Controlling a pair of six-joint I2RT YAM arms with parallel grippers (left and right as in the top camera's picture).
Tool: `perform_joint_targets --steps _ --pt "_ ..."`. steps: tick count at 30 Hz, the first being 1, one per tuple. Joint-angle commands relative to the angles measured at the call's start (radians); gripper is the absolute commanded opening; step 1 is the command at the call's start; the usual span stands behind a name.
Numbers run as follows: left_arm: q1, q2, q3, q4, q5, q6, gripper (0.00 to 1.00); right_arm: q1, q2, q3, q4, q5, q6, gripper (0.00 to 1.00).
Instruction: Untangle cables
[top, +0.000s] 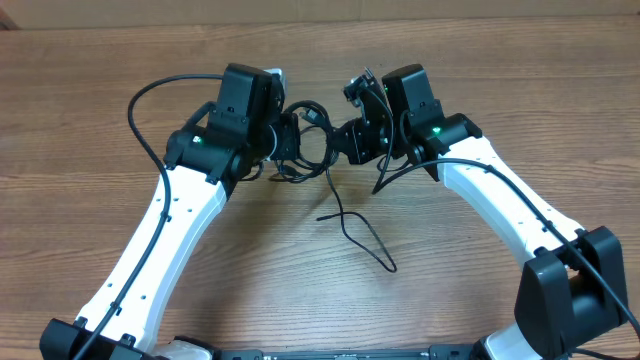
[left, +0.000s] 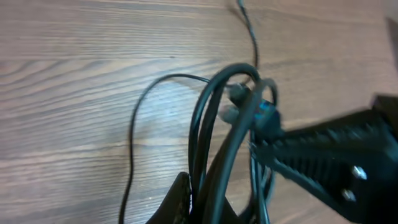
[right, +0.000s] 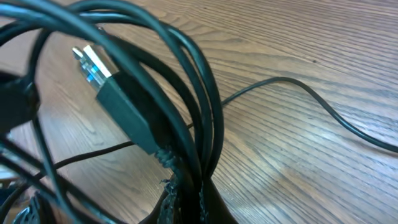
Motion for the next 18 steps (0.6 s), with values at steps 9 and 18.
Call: perform_joint_targets --steps 9,18 --pt "0.021 -0.002 0.006 -0.009 -0.17 -0.159 0.04 -0.003 -0.027 0.026 -0.007 -0.108 -0.095 0.04" --pt "0.021 -0.002 0.006 -0.073 -0.17 -0.157 0.04 -0.005 -0.027 0.026 0.022 0.018 -0.013 0.04"
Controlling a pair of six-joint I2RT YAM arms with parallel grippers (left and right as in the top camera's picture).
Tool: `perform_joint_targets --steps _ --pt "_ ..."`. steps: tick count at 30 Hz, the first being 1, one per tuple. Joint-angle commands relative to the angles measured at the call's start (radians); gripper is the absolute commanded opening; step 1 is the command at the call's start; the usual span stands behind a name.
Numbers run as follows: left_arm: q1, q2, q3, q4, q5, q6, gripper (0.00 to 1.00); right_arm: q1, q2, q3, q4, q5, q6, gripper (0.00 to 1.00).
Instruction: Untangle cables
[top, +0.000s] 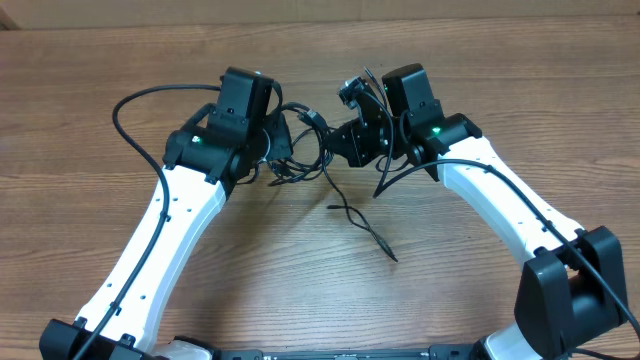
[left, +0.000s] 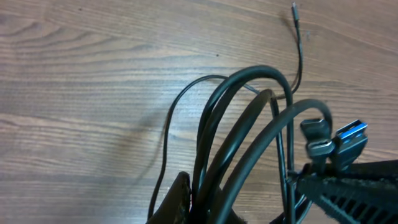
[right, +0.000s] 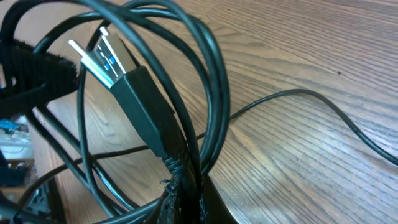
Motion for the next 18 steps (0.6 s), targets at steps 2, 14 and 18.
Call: perform_joint_targets --steps 2,14,18 --pt "0.019 -0.002 0.006 -0.007 -0.053 -0.013 0.04 -0.005 -0.027 0.026 0.007 0.124 0.077 0.04" --pt "0.019 -0.002 0.006 -0.007 -0.053 -0.013 0.04 -0.005 -0.027 0.026 0.011 0.349 0.325 0.04" --pt "0.019 -0.002 0.006 -0.007 -0.053 -0.013 0.04 -0.004 -0.027 0.026 0.009 0.357 0.349 0.32"
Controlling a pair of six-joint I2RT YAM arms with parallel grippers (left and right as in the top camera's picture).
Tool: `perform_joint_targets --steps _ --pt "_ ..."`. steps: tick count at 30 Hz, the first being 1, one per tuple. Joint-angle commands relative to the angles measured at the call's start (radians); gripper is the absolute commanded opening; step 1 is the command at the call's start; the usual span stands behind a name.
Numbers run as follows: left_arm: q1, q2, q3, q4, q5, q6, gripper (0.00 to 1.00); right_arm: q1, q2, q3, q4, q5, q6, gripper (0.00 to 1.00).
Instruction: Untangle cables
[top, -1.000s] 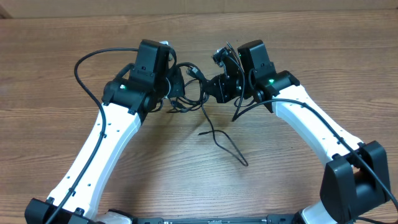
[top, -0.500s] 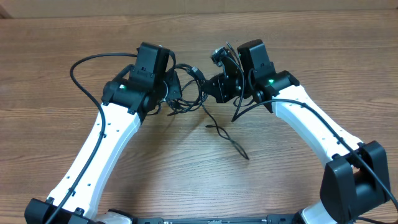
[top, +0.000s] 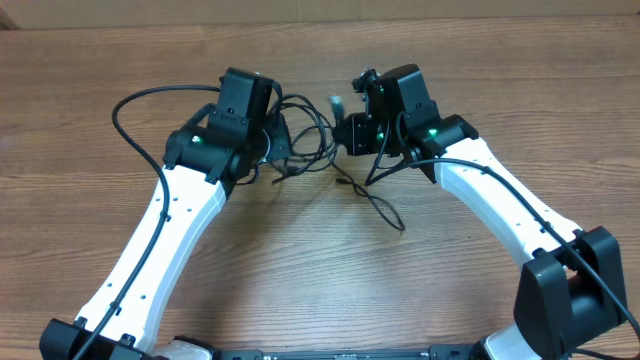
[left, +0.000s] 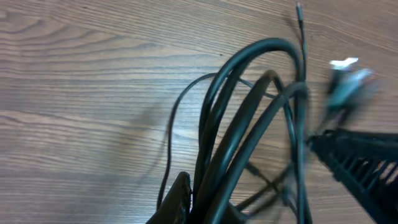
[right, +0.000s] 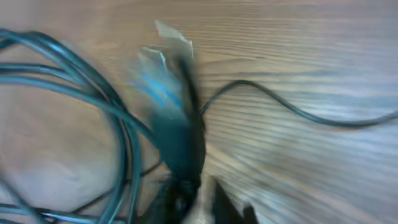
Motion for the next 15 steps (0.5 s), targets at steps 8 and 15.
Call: perform_joint_targets --steps 8,15 --pt "0.017 -0.002 0.006 -0.002 -0.044 -0.01 0.04 -0.017 -0.027 0.026 -0.032 0.09 0.039 0.68" --pt "0.017 -0.002 0.006 -0.002 -0.044 -0.009 0.04 -0.017 -0.027 0.026 -0.04 0.089 0.034 0.79"
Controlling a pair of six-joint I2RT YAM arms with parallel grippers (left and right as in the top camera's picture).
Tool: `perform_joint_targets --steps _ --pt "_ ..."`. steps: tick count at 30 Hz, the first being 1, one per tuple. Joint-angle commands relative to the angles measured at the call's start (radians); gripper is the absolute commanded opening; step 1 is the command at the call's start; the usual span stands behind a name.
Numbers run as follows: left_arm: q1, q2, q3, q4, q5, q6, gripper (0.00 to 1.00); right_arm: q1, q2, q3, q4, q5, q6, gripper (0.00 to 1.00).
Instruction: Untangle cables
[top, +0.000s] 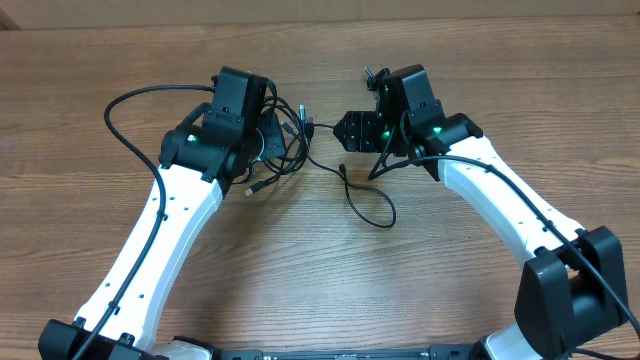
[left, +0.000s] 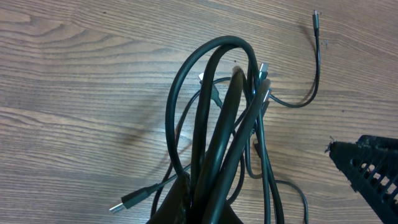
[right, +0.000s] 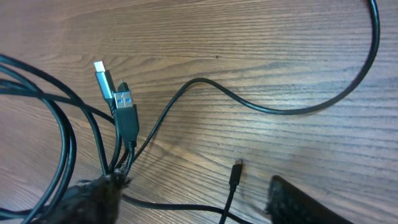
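A bunch of black cables (left: 214, 124) stands looped up from my left gripper (left: 208, 208), which is shut on it. In the overhead view the tangle (top: 288, 130) lies between the two grippers. A USB plug (left: 124, 201) hangs free beside the left fingers. My right gripper (right: 199, 199) is open. Two USB plugs (right: 118, 93) lie by its left finger (right: 87, 199), and a small connector (right: 236, 168) lies in the gap. A thin cable (top: 370, 205) trails from the tangle toward the front.
Bare wooden table (top: 320, 290) lies all round. A black cable loop (top: 115, 110) arcs out left of the left arm. The right gripper's finger (left: 367, 165) shows at the right edge of the left wrist view. The table's far edge (top: 500, 20) runs behind.
My right gripper, then shut on a USB plug's cable, is now open, and the plugs lie on the table beside it. The left gripper still holds the bunch, which sits slightly further left.
Both grippers were shut on the tangle, close together, with a USB plug in the right one. The right gripper then stood further right with the plug outside the loops. Now it is open; the left gripper alone holds the bunch.
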Motion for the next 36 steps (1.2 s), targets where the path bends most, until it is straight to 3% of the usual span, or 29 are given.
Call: perform_joint_targets --steps 1,6,12,14,21,26,33,36 --pt "0.005 -0.002 0.006 0.002 -0.016 -0.009 0.04 -0.002 -0.027 0.026 -0.003 0.01 -0.005 0.8" --pt "0.005 -0.002 0.006 0.013 0.024 0.018 0.04 -0.002 -0.027 0.026 -0.033 0.01 -0.019 0.86" --pt "0.005 -0.002 0.006 0.116 0.48 0.492 0.04 -0.002 -0.027 0.026 -0.038 0.01 -0.043 0.88" --pt "0.005 -0.002 0.006 0.116 0.531 0.536 0.04 -0.002 -0.027 0.026 -0.04 0.009 -0.043 0.91" --pt "0.005 -0.002 0.006 0.115 0.586 0.564 0.04 -0.002 -0.027 0.026 -0.04 -0.016 -0.089 0.93" --pt "0.013 -0.002 0.006 0.108 0.502 0.559 0.04 -0.002 -0.027 0.026 -0.039 -0.016 -0.089 0.93" --pt "0.069 -0.002 0.006 0.043 0.183 0.262 0.04 -0.002 -0.027 0.026 -0.039 -0.005 -0.088 0.93" --pt "0.097 -0.002 0.006 0.024 0.156 0.169 0.04 -0.003 -0.027 0.026 -0.039 -0.005 -0.088 0.93"
